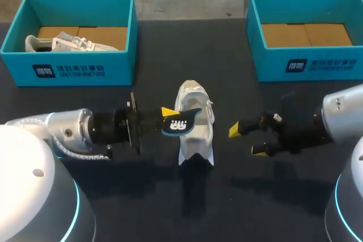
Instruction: Take the shoe out of the shoebox, open the shoe tongue, remove and reinsert the insole, then place the shoe into the shoebox
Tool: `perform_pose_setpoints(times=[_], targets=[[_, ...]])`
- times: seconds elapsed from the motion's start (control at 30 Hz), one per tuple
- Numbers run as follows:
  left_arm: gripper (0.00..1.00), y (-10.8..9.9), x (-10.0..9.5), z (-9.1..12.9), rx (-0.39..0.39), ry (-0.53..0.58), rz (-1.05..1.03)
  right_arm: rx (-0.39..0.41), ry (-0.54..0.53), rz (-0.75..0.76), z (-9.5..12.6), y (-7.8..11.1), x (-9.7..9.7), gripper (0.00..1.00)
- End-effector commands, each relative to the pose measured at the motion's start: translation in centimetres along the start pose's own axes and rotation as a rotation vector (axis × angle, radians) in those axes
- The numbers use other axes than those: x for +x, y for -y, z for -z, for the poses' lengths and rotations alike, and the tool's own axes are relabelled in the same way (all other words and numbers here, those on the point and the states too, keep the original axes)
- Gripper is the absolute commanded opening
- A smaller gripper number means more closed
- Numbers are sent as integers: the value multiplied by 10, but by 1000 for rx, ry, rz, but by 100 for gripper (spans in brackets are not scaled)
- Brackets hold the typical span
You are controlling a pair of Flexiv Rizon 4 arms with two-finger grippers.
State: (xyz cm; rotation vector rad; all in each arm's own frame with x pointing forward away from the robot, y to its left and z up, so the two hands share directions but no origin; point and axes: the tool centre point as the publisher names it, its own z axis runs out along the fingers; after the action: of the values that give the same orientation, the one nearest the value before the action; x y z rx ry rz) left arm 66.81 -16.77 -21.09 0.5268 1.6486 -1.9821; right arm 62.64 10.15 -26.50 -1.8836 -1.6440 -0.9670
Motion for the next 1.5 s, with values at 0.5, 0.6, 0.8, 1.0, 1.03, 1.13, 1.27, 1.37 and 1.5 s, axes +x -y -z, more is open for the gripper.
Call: perform_pose_setpoints(times=[0.5, 0.6, 0.8, 1.0, 1.03, 1.13, 1.27, 1.37, 1.5], targets=[[0, -15, 12, 2, -6, 4, 33, -26, 78, 172, -18, -5, -11, 100], [0, -17, 14, 2, -10, 4, 39, -26, 127, 232, -24, -7, -17, 100], [0, -22, 16, 3, -18, 11, 46, 2, 156, 290, -40, -19, -23, 100], [0, -25, 18, 2, -16, 9, 50, 30, 163, 330, -55, -32, -26, 100], [0, -26, 19, 2, -14, 12, 56, 31, 166, 330, -57, -33, -27, 100], [0, -27, 21, 0, -12, 11, 58, 38, 162, 332, -63, -35, -30, 100], [0, -31, 23, 0, -5, 16, 75, 45, 165, 334, -68, -35, -33, 100], [0, -34, 24, 1, -5, 10, 79, 42, 164, 333, -67, -34, -36, 100], [0, -36, 23, 1, 2, 15, 90, 44, 165, 333, -66, -32, -41, 100]])
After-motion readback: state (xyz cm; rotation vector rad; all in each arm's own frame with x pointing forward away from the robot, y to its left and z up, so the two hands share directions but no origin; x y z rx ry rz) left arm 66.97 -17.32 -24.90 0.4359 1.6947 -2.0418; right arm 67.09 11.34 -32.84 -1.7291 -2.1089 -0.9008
